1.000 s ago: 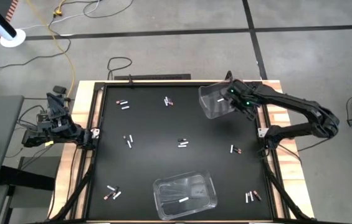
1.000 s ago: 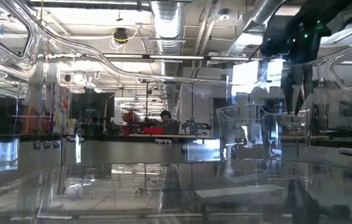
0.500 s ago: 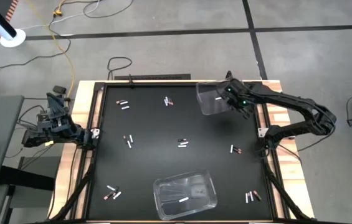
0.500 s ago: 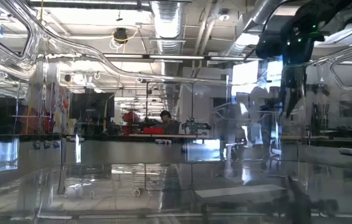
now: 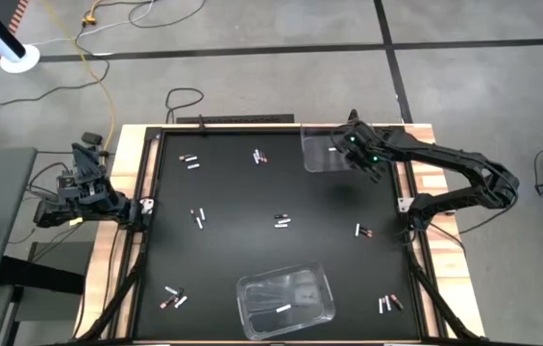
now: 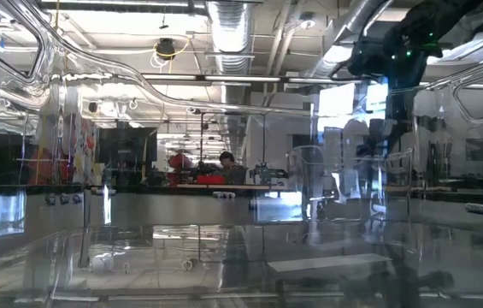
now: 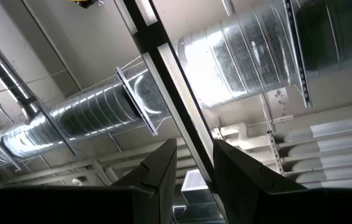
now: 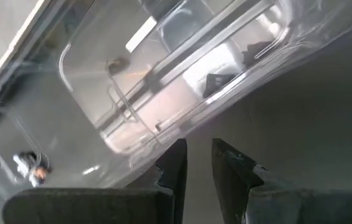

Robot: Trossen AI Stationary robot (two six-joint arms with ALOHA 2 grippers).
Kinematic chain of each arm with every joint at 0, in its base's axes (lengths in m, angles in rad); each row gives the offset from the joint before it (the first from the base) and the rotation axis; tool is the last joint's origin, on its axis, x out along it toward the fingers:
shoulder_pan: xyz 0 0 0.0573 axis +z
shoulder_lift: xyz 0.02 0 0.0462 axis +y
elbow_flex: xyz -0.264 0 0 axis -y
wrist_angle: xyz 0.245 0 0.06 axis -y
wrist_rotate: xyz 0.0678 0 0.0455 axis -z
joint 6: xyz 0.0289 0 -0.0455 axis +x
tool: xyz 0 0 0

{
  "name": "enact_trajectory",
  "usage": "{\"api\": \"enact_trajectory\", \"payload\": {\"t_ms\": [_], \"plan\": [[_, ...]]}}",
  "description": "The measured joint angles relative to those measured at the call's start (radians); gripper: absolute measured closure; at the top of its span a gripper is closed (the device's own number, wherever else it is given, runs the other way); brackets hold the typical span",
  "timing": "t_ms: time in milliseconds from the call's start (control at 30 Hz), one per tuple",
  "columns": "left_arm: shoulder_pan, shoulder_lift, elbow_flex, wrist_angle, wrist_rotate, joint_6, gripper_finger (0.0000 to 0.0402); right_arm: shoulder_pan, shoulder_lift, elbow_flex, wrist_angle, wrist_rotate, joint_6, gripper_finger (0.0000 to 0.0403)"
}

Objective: Sort batteries
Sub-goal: Adjust the top transparent bin

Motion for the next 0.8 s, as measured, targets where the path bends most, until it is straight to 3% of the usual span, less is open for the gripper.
{"api": "enact_trajectory", "payload": {"t_ms": [200,333,533,800], "plan": [[0.000,0.000,0.000,0.000,0.001,0.000,0.0300,-0.001,-0.025,0.009,0.049,-0.075,-0.107,0.0310],[0.000,0.000,0.000,0.000,0.001,0.000,0.0300,-0.006,-0.050,0.057,0.059,-0.079,-0.261,0.0310],[0.000,0.000,0.000,0.000,0.001,0.000,0.0300,-0.030,-0.058,0.144,0.078,-0.080,-0.743,0.0310],[0.000,0.000,0.000,0.000,0.001,0.000,0.0300,-0.066,-0.031,0.237,0.077,-0.080,-1.174,0.0310]]}}
